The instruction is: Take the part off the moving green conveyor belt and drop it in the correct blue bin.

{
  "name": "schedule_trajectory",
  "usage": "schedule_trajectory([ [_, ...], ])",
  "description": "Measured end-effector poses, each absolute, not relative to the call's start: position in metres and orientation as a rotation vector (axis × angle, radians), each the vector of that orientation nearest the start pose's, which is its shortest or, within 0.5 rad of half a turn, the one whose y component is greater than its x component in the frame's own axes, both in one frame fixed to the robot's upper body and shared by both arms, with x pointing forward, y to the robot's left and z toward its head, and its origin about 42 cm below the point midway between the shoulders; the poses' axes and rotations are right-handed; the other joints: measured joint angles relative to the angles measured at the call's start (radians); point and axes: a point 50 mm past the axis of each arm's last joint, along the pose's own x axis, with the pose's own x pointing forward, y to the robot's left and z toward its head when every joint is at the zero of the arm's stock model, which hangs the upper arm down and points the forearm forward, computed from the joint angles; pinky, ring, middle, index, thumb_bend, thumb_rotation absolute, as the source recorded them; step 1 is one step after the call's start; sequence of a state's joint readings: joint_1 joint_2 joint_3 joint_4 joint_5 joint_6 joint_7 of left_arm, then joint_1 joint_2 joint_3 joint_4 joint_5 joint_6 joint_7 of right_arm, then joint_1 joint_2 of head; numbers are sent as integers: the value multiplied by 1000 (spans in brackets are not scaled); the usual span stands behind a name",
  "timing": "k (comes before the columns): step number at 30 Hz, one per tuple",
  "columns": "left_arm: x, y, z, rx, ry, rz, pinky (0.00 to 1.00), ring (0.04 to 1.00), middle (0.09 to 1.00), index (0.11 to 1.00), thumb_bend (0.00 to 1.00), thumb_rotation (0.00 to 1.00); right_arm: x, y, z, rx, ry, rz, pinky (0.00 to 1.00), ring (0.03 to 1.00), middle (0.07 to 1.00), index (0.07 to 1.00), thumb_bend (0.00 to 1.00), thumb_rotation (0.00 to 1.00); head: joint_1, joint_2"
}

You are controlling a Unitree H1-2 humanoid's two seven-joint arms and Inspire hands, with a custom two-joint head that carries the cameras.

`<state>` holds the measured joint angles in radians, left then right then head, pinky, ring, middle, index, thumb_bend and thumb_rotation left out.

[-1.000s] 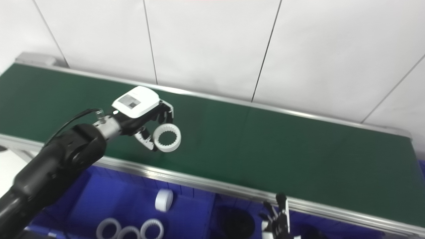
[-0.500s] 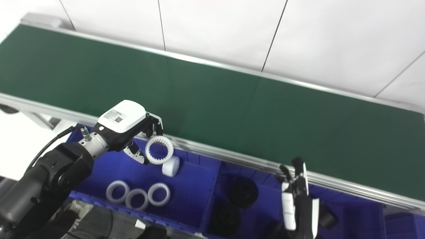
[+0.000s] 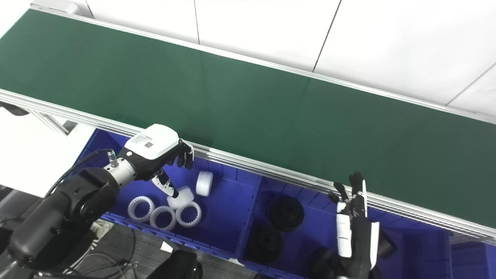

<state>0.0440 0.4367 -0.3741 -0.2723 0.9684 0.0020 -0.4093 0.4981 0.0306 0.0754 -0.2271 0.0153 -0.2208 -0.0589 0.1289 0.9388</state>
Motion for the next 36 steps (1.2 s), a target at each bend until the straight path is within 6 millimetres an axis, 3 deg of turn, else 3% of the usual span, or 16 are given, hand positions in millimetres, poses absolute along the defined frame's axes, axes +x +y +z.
schedule_trajectory([
  [3, 240, 229, 118, 1387, -62, -685, 614, 441, 474, 495, 525, 0, 121, -209, 79, 49, 23, -135, 791, 881, 967, 975, 708, 842, -6, -3],
  [6, 240, 229, 118, 1386, -59, -691, 631, 503, 466, 516, 523, 0, 121, -209, 79, 45, 23, -133, 791, 877, 968, 978, 704, 847, -12, -6],
  [7, 240, 229, 118, 1384, -56, -696, 641, 537, 532, 503, 522, 42, 120, -209, 79, 41, 24, -132, 789, 876, 967, 979, 706, 847, -12, -6],
  [8, 239, 229, 118, 1384, -53, -700, 649, 558, 566, 557, 753, 111, 120, -209, 79, 38, 25, -132, 788, 876, 967, 980, 705, 846, -12, -6],
  [10, 239, 228, 118, 1386, -50, -707, 661, 602, 625, 633, 960, 210, 119, -208, 79, 35, 26, -132, 787, 878, 964, 977, 717, 842, -17, -12],
  [14, 238, 227, 119, 1386, -61, -724, 655, 600, 626, 652, 999, 256, 119, -208, 79, 31, 27, -131, 782, 870, 964, 975, 708, 848, -32, -18],
  [17, 238, 228, 126, 1346, -91, -708, 633, 592, 612, 639, 989, 261, 119, -206, 78, 24, 28, -128, 787, 874, 964, 974, 718, 848, -49, -23],
  [21, 231, 225, 161, 1153, -205, -608, 607, 596, 604, 628, 924, 309, 116, -200, 78, 32, 36, -126, 785, 859, 956, 972, 727, 839, -101, -31],
  [25, 211, 208, 197, 808, -242, -503, 534, 611, 630, 640, 876, 367, 117, -192, 78, 21, 37, -126, 741, 841, 950, 975, 727, 837, -179, -38],
  [26, 204, 203, 204, 723, -243, -485, 511, 613, 642, 653, 830, 359, 117, -189, 78, 22, 38, -128, 737, 840, 953, 976, 722, 838, -234, -49],
  [28, 187, 192, 213, 532, -233, -452, 562, 658, 688, 685, 785, 376, 117, -181, 78, 16, 42, -119, 753, 839, 949, 968, 710, 828, -274, -61],
  [30, 177, 183, 210, 387, -196, -418, 605, 699, 732, 728, 767, 404, 118, -173, 75, 23, 52, -109, 768, 844, 947, 966, 697, 817, -319, -77],
  [32, 167, 176, 200, 247, -117, -356, 656, 754, 798, 799, 721, 465, 119, -165, 72, 34, 66, -101, 778, 850, 950, 968, 688, 816, -319, -77],
  [33, 164, 172, 196, 198, -87, -316, 671, 769, 819, 823, 703, 489, 119, -161, 71, 39, 69, -103, 778, 851, 953, 970, 687, 819, -362, -93],
  [34, 160, 167, 189, 140, -51, -264, 756, 838, 885, 876, 642, 494, 119, -157, 70, 37, 73, -109, 764, 844, 952, 970, 680, 829, -362, -94],
  [36, 159, 156, 168, 58, 31, -190, 838, 906, 944, 928, 585, 478, 120, -151, 65, 26, 88, -111, 759, 842, 954, 970, 679, 834, -457, -133],
])
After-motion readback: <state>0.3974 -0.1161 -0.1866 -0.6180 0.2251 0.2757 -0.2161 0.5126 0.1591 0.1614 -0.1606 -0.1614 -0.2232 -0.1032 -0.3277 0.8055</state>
